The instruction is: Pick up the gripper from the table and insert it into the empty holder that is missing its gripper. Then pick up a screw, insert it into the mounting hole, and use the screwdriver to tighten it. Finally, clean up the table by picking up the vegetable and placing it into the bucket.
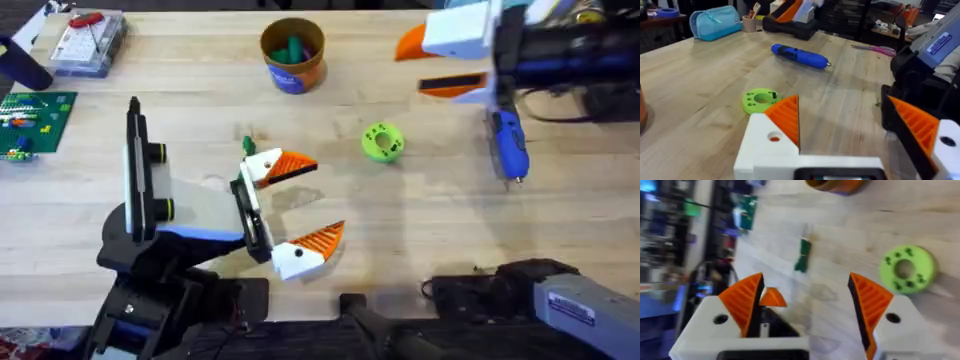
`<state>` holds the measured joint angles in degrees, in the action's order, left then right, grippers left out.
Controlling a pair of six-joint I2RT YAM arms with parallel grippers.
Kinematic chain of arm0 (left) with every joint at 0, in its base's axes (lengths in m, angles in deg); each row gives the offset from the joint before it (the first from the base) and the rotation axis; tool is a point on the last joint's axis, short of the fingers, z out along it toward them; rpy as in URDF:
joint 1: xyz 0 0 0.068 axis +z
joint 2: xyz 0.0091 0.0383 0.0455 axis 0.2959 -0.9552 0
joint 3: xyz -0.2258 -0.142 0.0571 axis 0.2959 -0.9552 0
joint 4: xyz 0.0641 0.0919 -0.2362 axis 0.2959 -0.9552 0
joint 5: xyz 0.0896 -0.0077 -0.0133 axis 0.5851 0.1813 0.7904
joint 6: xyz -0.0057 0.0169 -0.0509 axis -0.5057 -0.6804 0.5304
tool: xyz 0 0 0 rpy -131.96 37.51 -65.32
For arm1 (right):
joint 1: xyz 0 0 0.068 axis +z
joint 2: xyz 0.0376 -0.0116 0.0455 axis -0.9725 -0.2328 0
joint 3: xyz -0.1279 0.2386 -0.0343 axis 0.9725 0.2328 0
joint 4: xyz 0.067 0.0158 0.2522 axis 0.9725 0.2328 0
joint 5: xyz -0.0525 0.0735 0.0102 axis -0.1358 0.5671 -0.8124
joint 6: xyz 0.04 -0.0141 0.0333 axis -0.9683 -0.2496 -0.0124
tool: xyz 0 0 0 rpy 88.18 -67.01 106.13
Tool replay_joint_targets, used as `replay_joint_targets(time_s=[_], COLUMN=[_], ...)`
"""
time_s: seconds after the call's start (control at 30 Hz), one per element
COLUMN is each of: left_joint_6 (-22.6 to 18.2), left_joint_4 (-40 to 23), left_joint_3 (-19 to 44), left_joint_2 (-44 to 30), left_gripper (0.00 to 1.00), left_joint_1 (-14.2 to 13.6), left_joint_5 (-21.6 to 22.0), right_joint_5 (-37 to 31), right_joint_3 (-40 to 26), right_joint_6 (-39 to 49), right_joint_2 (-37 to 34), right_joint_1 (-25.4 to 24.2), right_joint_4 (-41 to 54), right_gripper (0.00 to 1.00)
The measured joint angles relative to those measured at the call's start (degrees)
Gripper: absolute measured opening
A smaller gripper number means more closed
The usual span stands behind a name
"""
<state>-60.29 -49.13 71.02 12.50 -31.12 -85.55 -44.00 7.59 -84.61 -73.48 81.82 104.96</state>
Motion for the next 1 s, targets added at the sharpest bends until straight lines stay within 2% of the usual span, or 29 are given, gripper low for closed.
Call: replay_joint_targets(time_s=[0.17, 0.4, 0.57, 0.77, 1.0], left_joint_6=[0.0, 0.0, 0.0, 0.0, 0.0], left_joint_4=[0.0, 0.0, 0.0, 0.0, 0.0], left_joint_3=[0.0, 0.0, 0.0, 0.0, 0.0], left_joint_2=[0.0, 0.0, 0.0, 0.0, 0.0], left_gripper=[0.994, 0.994, 0.994, 0.994, 0.994], left_joint_1=[0.0, 0.0, 0.0, 0.0, 0.0], left_joint_5=[0.0, 0.0, 0.0, -0.02, 0.0], right_joint_5=[-10.33, -22.81, -29.17, -35.09, -37.64], right_joint_3=[-9.51, -18.06, -18.79, -18.79, -18.79], right_joint_6=[9.95, 16.3, 17.41, 16.68, 15.01], right_joint_2=[0.53, 0.61, 0.57, -0.99, -2.64], right_joint_1=[0.02, 1.03, 4.51, 11.02, 15.0], right_joint_4=[13.56, 22.93, 27.12, 27.49, 29.29], right_gripper=[0.996, 0.997, 0.997, 0.997, 0.997])
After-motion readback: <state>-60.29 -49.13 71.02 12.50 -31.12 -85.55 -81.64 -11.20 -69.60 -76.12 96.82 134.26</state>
